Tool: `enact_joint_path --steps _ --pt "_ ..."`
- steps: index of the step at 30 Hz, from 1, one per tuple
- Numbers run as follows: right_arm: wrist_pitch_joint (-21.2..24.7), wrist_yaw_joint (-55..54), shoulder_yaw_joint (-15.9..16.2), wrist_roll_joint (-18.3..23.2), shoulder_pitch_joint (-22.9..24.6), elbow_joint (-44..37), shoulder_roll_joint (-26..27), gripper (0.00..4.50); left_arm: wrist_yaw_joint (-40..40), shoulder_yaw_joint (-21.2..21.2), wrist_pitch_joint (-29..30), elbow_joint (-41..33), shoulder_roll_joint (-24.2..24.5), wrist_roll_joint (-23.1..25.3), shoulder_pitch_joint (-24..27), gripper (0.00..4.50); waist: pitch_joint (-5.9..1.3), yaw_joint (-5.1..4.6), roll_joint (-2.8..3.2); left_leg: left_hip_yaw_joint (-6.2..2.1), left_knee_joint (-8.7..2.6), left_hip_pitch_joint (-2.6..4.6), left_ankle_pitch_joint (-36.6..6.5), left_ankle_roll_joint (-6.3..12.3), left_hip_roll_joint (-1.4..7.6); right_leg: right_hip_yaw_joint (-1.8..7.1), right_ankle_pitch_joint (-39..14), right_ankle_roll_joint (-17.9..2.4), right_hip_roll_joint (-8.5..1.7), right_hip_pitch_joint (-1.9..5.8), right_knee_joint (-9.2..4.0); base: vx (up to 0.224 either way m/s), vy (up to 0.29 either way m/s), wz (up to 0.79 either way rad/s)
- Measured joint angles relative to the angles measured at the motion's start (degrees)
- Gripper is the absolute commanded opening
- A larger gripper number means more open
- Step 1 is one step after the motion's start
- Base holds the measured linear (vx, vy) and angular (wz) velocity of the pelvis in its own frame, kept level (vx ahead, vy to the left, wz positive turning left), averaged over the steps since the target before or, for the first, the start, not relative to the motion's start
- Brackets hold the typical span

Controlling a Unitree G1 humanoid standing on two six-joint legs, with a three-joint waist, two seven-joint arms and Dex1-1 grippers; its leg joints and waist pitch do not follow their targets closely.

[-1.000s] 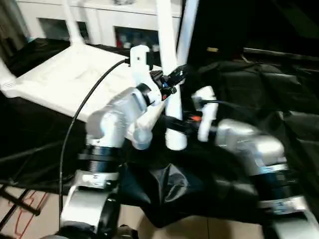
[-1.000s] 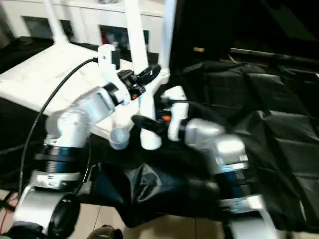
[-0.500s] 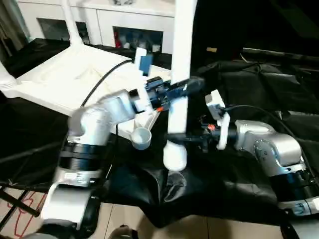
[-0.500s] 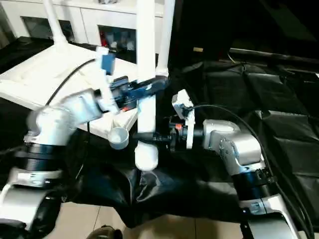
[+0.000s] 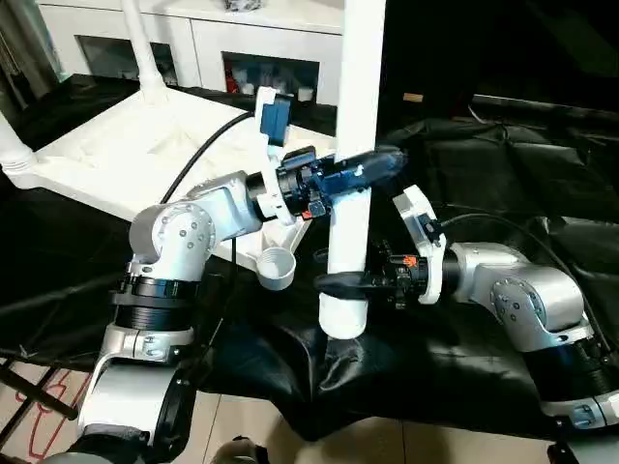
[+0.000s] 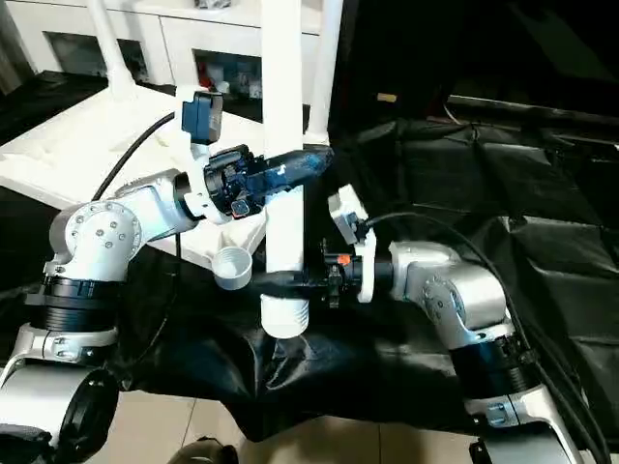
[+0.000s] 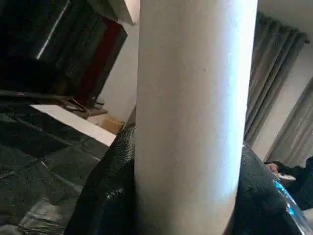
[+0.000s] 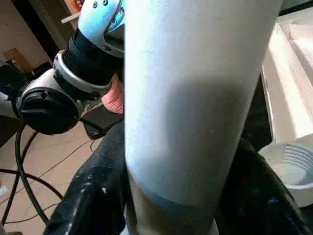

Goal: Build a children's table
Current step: Pick table leg

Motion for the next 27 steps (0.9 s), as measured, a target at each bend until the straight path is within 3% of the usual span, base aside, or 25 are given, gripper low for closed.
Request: enact_joint_path --steps 4,6,8,12,17,19,27 --pt "-0.2 -1.3 -0.4 0.0 0.0 0.4 1.0 1.98 1.1 0.9 -0.2 0.2 -0.2 0.1 0.0 1.84 0.0 0.07 0.0 0.0 0.0 0.0 0.0 0.0 0.0 0.0 0.0 0.0 0.0 0.01 0.0 0.0 0.0 0.0" --pt "-0.3 -2.2 -0.6 0.0 0.0 0.7 1.2 1.92 1.9 1.1 -0.7 0.5 -0.3 0.1 0.0 2.54 0.0 0.1 0.0 0.0 0.0 -0.01 0.0 0.0 0.0 0.0 0.0 0.0 0.0 0.01 0.0 0.0 0.0 0.0" --pt "-1.4 -4.6 -0.9 -0.9 0.0 0.7 1.6 1.92 3.7 1.2 -2.0 0.5 -1.3 0.4 0.0 2.57 0.0 0.16 0.0 0.0 0.0 -0.01 0.0 -0.01 0.0 0.0 0.0 0.0 0.0 0.01 0.0 0.0 0.0 0.0" --pt "-3.0 -12.3 -2.0 -4.7 -0.1 3.2 4.4 1.91 14.8 1.3 -7.1 0.4 -4.0 7.2 0.0 2.71 -0.01 -0.04 0.05 0.0 0.0 0.02 0.0 -0.05 0.0 0.0 0.0 0.0 0.0 0.03 0.0 0.0 0.0 0.0" --pt "-3.9 -20.7 -2.4 -8.0 -0.8 6.7 7.6 1.91 30.5 1.0 -7.2 0.8 -6.5 13.7 0.0 2.71 -0.01 -0.17 0.09 0.0 0.0 0.02 0.0 -0.06 0.02 0.0 0.0 0.0 0.0 0.01 0.0 0.0 0.0 0.0" --pt "-4.1 -22.2 -2.5 -8.3 -0.8 7.0 8.0 1.91 32.9 0.9 -8.6 1.3 -6.4 15.7 0.0 2.35 -0.01 -0.16 0.09 0.0 0.0 0.0 0.0 -0.06 0.02 -0.01 0.0 0.0 0.01 0.01 -0.03 0.0 0.0 0.0" --pt "-6.3 -27.2 -2.9 -11.0 -2.5 7.5 10.6 1.91 36.4 1.4 -12.6 1.5 -7.8 18.0 -0.9 1.9 -0.02 -0.06 0.09 0.0 0.0 0.01 0.0 -0.06 0.02 0.0 0.1 0.1 0.01 0.02 -0.03 0.0 0.0 0.0"
